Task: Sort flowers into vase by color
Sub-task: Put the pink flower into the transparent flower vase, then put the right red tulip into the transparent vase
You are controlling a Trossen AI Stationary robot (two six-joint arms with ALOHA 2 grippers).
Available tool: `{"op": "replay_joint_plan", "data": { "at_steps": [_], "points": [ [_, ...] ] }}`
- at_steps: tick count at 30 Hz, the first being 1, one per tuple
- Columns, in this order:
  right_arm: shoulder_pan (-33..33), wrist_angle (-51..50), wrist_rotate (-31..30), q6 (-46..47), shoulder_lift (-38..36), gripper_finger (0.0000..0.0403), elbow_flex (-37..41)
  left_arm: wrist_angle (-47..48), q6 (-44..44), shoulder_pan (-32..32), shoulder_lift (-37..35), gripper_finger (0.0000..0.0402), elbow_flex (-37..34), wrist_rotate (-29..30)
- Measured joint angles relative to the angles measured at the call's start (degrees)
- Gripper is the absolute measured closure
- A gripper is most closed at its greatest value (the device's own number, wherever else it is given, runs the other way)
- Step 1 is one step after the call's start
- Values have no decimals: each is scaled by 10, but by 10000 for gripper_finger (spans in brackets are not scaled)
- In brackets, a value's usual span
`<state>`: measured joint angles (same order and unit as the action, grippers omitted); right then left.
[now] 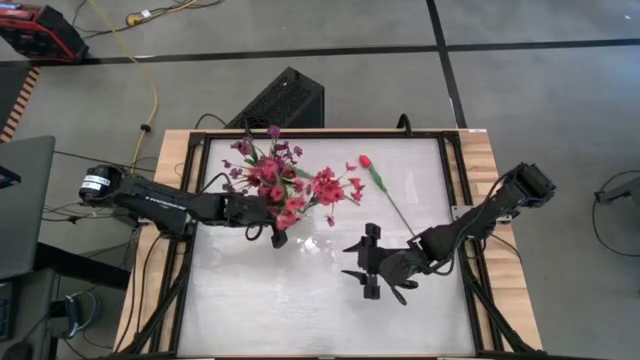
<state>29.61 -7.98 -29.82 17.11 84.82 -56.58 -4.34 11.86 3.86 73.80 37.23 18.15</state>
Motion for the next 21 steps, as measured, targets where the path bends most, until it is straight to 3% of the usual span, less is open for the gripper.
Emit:
{"op": "replay_joint_plan", "data": {
  "at_steps": [13,21],
  "points": [
    [-40,-295,45,198,-46,133,0,527,26,14,0,221,250,-81],
    [-127,-433,56,249,-21,133,0,686,65,76,0,221,348,-117]
  ]
}}
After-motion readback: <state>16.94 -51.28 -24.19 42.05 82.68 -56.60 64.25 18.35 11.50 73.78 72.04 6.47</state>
